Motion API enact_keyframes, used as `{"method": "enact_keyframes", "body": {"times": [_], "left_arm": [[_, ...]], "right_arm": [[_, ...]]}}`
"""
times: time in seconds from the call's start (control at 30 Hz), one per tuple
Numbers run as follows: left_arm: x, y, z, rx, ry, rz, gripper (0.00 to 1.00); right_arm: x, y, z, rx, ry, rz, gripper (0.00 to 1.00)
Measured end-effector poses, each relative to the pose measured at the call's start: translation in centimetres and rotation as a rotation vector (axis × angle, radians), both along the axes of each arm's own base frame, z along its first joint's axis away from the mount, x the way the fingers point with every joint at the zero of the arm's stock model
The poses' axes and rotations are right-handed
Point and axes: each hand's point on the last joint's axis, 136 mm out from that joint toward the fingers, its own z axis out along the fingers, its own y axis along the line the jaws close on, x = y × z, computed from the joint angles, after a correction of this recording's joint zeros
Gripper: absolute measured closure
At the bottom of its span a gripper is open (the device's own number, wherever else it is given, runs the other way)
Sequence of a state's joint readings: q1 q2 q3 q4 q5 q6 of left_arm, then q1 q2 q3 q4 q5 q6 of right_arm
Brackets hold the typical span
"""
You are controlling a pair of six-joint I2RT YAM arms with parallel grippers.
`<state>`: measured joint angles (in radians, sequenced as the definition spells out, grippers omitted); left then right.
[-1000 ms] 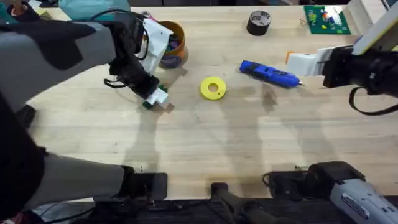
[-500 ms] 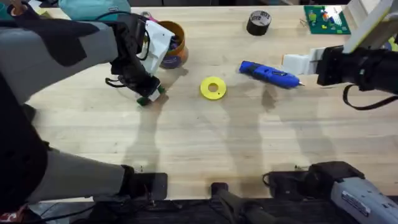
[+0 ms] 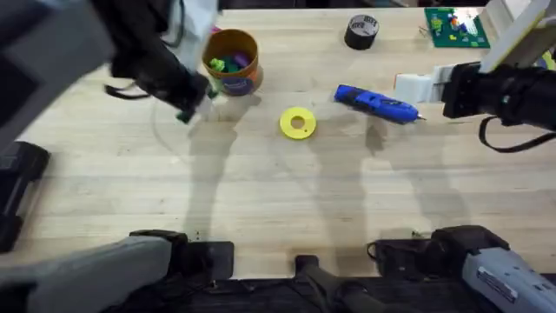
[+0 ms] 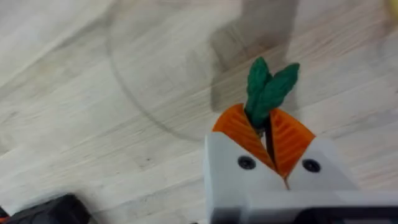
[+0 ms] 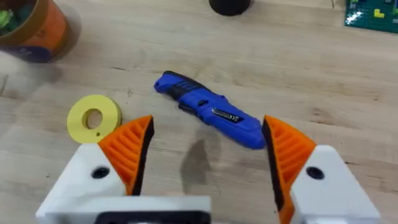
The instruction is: Pick up the gripper from the table and insert it into the empty holder that is missing its gripper. Then pick up a screw, insert it into the mounting hole, and use the screwdriver to tighten it. Finally, clean up the table by picking up the vegetable and placing it into the bucket.
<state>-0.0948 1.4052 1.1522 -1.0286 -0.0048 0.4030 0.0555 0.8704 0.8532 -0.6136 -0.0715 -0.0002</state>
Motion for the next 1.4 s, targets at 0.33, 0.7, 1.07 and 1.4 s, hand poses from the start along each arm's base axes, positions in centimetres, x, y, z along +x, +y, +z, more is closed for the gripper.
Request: {"method": "enact_keyframes", "body": {"times": [0.33,0.7,1.07,1.4], "left_arm": [[1.5,-0.1,12.0,-0.082,-0.366,0.091,0.978],[8.0,-0.8,13.1,-0.150,-0.519,0.157,0.978],[15.6,-2.2,5.3,-0.184,-0.453,0.159,0.978],[16.0,-2.3,3.7,-0.184,-0.419,0.162,0.571]], "right_arm": [[0.0,0.0,0.0,0.000,-0.001,0.000,0.005],[0.0,0.0,0.1,0.000,-0.003,0.000,0.005],[0.1,0.0,0.1,0.001,-0.003,0.001,0.005],[0.1,0.0,0.1,0.001,-0.004,0.001,0.004]]}}
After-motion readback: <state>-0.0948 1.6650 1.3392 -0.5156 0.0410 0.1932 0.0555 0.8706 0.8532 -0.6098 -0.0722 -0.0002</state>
